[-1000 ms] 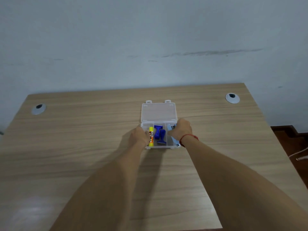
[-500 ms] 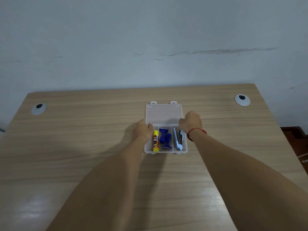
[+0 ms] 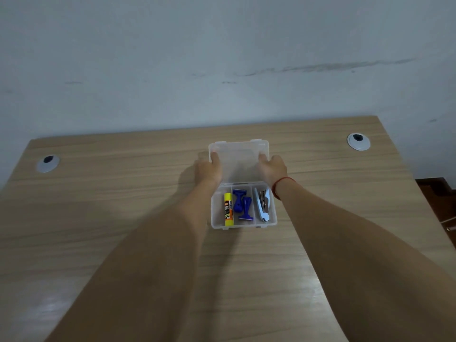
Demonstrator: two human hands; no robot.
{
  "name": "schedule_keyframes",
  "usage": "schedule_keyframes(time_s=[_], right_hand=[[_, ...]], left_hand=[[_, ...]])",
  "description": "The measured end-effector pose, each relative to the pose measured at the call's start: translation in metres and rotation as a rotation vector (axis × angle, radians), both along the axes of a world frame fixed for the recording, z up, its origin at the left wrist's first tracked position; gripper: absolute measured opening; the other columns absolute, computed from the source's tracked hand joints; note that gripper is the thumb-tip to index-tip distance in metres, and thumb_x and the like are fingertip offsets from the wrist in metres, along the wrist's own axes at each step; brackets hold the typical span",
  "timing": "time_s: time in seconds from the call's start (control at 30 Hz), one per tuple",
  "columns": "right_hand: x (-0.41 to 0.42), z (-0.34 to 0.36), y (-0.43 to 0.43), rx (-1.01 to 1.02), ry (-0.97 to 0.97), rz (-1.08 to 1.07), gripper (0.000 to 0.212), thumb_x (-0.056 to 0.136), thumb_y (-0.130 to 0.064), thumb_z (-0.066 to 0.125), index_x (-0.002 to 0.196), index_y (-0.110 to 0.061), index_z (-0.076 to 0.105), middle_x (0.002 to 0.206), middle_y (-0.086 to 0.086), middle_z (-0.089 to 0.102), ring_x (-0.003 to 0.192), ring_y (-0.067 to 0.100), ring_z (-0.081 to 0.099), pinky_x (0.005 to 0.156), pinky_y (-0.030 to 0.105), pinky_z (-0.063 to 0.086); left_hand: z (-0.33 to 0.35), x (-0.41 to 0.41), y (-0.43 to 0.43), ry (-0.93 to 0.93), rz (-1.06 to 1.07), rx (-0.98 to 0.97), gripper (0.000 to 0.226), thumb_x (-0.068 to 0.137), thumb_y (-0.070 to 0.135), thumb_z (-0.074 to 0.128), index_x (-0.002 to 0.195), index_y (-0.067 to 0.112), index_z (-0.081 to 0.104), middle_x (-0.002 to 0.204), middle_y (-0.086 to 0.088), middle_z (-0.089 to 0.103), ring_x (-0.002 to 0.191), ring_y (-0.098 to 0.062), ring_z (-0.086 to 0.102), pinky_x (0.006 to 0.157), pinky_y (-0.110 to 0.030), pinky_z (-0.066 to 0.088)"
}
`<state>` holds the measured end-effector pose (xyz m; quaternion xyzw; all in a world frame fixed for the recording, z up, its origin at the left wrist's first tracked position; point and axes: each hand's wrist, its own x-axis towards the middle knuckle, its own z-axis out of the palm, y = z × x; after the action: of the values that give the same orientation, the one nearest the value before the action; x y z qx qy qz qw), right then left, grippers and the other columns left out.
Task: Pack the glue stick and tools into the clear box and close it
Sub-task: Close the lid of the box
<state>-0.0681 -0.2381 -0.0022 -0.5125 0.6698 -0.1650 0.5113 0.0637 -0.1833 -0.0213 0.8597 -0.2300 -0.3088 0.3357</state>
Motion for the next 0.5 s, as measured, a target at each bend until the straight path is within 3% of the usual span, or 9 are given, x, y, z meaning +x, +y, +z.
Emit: schedule_keyframes(time_s=[0.07, 0.13, 0.27, 0.33, 0.4, 0.47, 0.5], right_hand=[[-0.005, 0.007, 0.005, -0.011, -0.018, 0.027, 0.064, 0.099, -0.049, 0.031, 0.135, 0.000, 0.047, 0.132, 0.017, 0.057, 0.098, 0.025, 0.053, 0.079, 0.032, 0.039], [-0.013, 0.014, 0.012, -0.012, -0.028, 0.028, 0.074, 0.096, -0.058, 0.026, 0.136, 0.001, 0.049, 0.134, 0.015, 0.056, 0.108, 0.028, 0.056, 0.083, 0.032, 0.038], [-0.028, 0.019, 0.025, -0.025, -0.023, -0.006, 0.088, 0.086, -0.072, 0.030, 0.123, 0.002, 0.060, 0.124, 0.013, 0.063, 0.097, 0.026, 0.056, 0.080, 0.031, 0.038], [-0.038, 0.016, 0.034, -0.034, -0.026, -0.010, 0.072, 0.081, -0.072, 0.041, 0.094, -0.005, 0.062, 0.100, 0.009, 0.062, 0.084, 0.024, 0.057, 0.077, 0.031, 0.040], [-0.048, 0.008, 0.043, -0.044, 0.019, 0.008, 0.047, 0.078, -0.060, 0.056, 0.067, -0.015, 0.049, 0.077, 0.003, 0.053, 0.060, 0.019, 0.047, 0.067, 0.031, 0.041], [-0.056, 0.003, 0.055, -0.037, 0.125, 0.117, 0.034, 0.080, -0.043, 0.065, 0.067, -0.014, 0.051, 0.072, 0.003, 0.050, 0.057, 0.020, 0.046, 0.060, 0.029, 0.040], [-0.059, -0.001, 0.061, -0.035, 0.176, 0.193, 0.026, 0.080, -0.036, 0.066, 0.079, -0.011, 0.059, 0.080, 0.007, 0.056, 0.067, 0.024, 0.054, 0.062, 0.029, 0.041]], left_hand=[[0.009, -0.006, 0.005, -0.019, 0.036, 0.005, 0.079, 0.097, 0.058, 0.017, 0.126, -0.001, 0.059, 0.131, -0.022, 0.059, 0.116, -0.038, 0.058, 0.092, -0.041, 0.046], [0.013, -0.013, 0.013, -0.073, 0.063, -0.005, 0.086, 0.094, 0.064, 0.014, 0.113, -0.003, 0.065, 0.116, -0.020, 0.066, 0.099, -0.035, 0.061, 0.076, -0.040, 0.045], [0.018, -0.028, 0.040, -0.172, 0.137, -0.031, 0.075, 0.095, 0.062, 0.021, 0.086, 0.001, 0.064, 0.096, -0.017, 0.065, 0.082, -0.029, 0.053, 0.067, -0.032, 0.035], [0.018, -0.035, 0.055, -0.160, 0.188, -0.026, 0.069, 0.095, 0.062, 0.025, 0.075, 0.005, 0.058, 0.087, -0.014, 0.061, 0.079, -0.028, 0.051, 0.067, -0.031, 0.034], [0.015, -0.040, 0.065, -0.155, 0.216, -0.015, 0.065, 0.094, 0.059, 0.032, 0.072, 0.004, 0.060, 0.085, -0.015, 0.064, 0.082, -0.033, 0.056, 0.069, -0.032, 0.037], [0.008, -0.045, 0.075, -0.157, 0.185, 0.026, 0.055, 0.091, 0.051, 0.047, 0.084, 0.002, 0.069, 0.098, -0.016, 0.071, 0.096, -0.036, 0.064, 0.076, -0.035, 0.046], [0.003, -0.048, 0.080, -0.147, 0.160, 0.055, 0.047, 0.087, 0.046, 0.055, 0.094, 0.003, 0.071, 0.104, -0.016, 0.072, 0.102, -0.036, 0.065, 0.081, -0.036, 0.049]])
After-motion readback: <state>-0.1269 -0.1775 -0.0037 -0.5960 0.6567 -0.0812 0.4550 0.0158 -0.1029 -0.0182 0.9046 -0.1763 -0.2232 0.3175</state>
